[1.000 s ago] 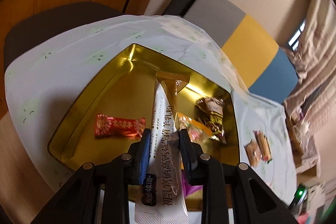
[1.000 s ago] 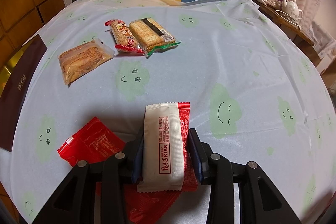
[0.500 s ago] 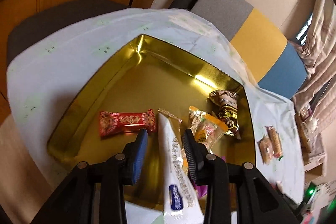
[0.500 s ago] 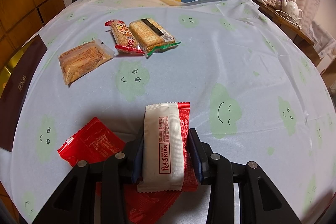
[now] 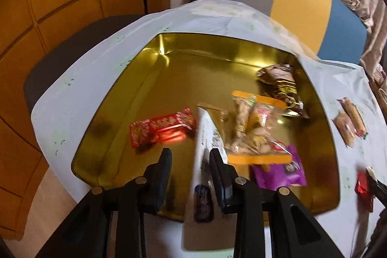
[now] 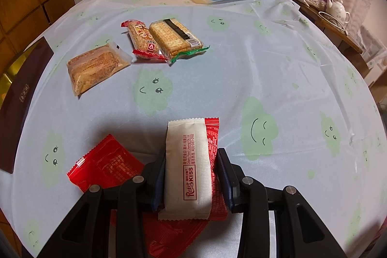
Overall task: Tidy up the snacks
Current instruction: 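Carry the white tube packet over the gold tray and release it with the left tool, then carry the Rich Kiss packet into the gold tray and open the right tool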
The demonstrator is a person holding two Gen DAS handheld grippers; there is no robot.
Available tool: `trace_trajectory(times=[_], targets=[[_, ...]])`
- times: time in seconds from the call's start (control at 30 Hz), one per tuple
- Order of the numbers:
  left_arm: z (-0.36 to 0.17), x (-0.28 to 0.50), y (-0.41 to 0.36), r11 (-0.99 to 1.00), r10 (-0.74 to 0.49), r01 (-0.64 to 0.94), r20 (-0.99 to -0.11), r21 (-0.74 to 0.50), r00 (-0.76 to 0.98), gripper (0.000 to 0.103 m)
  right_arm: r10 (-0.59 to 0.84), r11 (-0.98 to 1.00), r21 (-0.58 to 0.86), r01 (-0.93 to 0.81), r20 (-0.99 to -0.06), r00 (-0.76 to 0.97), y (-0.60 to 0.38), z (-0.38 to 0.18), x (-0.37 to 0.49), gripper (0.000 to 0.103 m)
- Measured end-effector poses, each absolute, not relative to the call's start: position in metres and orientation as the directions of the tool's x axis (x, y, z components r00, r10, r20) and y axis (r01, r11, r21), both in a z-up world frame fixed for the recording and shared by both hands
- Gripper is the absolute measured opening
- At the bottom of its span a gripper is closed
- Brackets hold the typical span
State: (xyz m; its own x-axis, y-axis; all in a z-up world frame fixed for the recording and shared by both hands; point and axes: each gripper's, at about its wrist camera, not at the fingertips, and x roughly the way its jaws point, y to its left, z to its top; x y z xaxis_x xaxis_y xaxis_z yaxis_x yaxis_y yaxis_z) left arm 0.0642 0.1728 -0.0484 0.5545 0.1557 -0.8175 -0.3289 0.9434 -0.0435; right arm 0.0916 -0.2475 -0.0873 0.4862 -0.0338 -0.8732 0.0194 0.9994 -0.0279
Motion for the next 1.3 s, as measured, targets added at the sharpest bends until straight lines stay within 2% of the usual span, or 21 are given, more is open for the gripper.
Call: trace_trajectory(times=[0.37,0.57,1.3], targets=[[-0.030,0.037,0.172,0.936,0.095,-0.320,-0.773,-0.145,0.627,0.033,-0.011,0.997,0.033,0.074,-0.851,0.525,-0.255,-0.073,0.089,0.034],[-0.021,0.024,0.171,0.936,0.095,-0.315,-0.749,-0.157,0.656,0.033,0.028,0.998,0.051,0.024,-0.819,0.573,-0.238,-0.053,0.085,0.034],[-0.017,-0.002,0.182,0.929,0.119,-0.338,-0.743,-0.152,0.659,0.033,0.370,0.890,0.107,-0.444,-0.738,0.564,-0.049,-0.001,0.083,0.034]])
